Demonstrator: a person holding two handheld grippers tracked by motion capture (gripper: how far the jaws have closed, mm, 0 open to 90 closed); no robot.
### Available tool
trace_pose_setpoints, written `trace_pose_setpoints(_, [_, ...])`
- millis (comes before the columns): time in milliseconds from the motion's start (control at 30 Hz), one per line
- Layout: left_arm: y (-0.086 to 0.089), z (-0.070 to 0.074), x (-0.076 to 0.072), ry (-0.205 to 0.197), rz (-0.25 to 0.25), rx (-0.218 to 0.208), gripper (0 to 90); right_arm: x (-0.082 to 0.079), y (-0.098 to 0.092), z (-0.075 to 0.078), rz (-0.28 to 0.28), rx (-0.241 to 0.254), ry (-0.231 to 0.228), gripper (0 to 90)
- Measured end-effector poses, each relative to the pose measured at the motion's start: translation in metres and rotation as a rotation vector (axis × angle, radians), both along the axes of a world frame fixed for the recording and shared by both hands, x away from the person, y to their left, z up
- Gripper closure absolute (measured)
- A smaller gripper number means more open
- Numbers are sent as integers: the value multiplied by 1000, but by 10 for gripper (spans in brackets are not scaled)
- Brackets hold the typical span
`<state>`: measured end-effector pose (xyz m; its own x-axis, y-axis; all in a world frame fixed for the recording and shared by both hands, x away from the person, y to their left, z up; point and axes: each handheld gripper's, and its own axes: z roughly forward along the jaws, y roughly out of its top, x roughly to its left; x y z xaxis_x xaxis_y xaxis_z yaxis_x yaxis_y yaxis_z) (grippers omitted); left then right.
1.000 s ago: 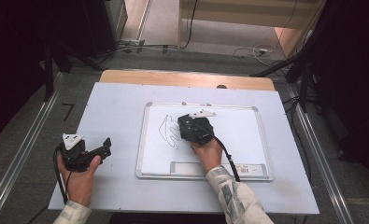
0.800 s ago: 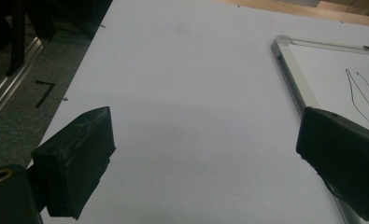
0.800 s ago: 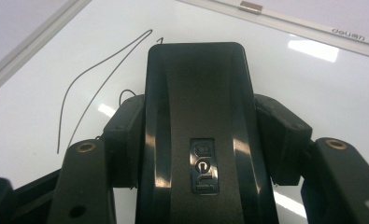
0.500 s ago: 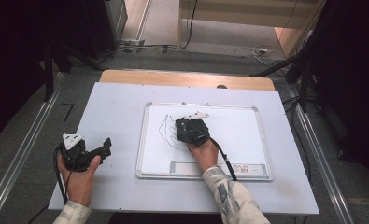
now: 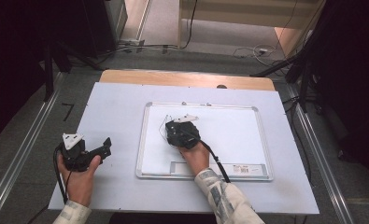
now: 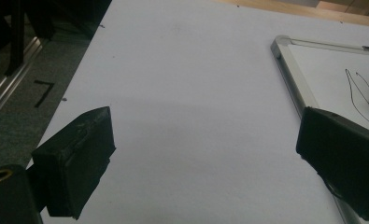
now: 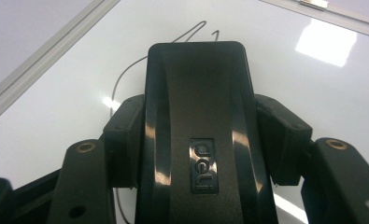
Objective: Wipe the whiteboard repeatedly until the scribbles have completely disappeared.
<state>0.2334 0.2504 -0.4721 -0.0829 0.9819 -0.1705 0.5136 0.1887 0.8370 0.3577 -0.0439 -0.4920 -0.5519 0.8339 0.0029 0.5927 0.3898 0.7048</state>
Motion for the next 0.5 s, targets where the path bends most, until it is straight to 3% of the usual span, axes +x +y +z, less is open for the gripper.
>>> trace_pose_setpoints(500, [0,0,1,-5,-1,-1,48,-8,24,0,36,-8,-2,376])
